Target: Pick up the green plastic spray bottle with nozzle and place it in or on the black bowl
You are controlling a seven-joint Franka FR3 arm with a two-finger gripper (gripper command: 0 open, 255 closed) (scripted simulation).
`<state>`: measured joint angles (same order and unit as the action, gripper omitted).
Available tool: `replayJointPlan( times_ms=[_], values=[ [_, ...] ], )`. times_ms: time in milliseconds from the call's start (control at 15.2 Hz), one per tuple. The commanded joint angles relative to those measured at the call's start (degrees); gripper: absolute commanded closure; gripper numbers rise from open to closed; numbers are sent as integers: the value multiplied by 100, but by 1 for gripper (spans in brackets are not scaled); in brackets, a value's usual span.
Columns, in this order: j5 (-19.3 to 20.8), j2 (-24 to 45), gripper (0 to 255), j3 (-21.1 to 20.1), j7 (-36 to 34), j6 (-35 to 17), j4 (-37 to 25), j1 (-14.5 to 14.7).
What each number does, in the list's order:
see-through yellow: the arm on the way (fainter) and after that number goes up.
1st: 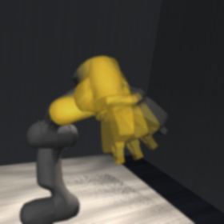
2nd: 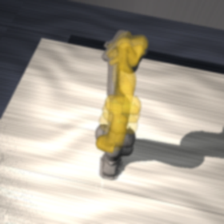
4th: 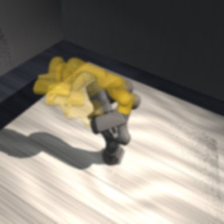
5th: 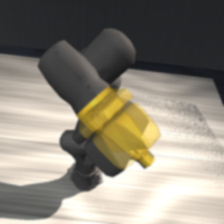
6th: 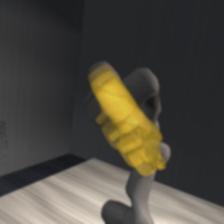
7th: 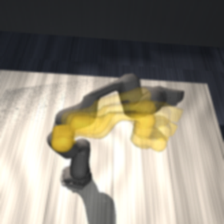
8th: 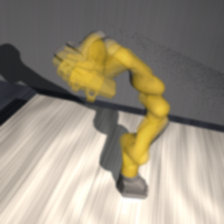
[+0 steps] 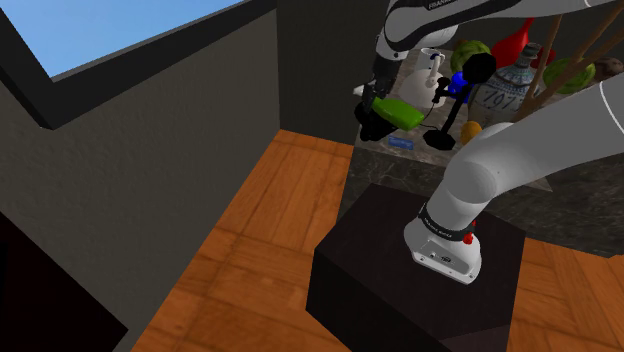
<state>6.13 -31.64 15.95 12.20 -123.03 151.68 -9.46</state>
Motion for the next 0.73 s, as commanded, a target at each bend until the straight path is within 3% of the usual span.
replayJointPlan(
  times_ms=[0,198,264,594,660],
  values=[
    [16,29,255,12,6,20,64,-15],
    [13,30,255,6,9,19,64,-21],
    [6,17,0,-12,-12,26,70,-12],
    [13,30,0,6,9,19,65,-21],
    [10,-68,0,-19,3,247,-66,-27]
  ],
)
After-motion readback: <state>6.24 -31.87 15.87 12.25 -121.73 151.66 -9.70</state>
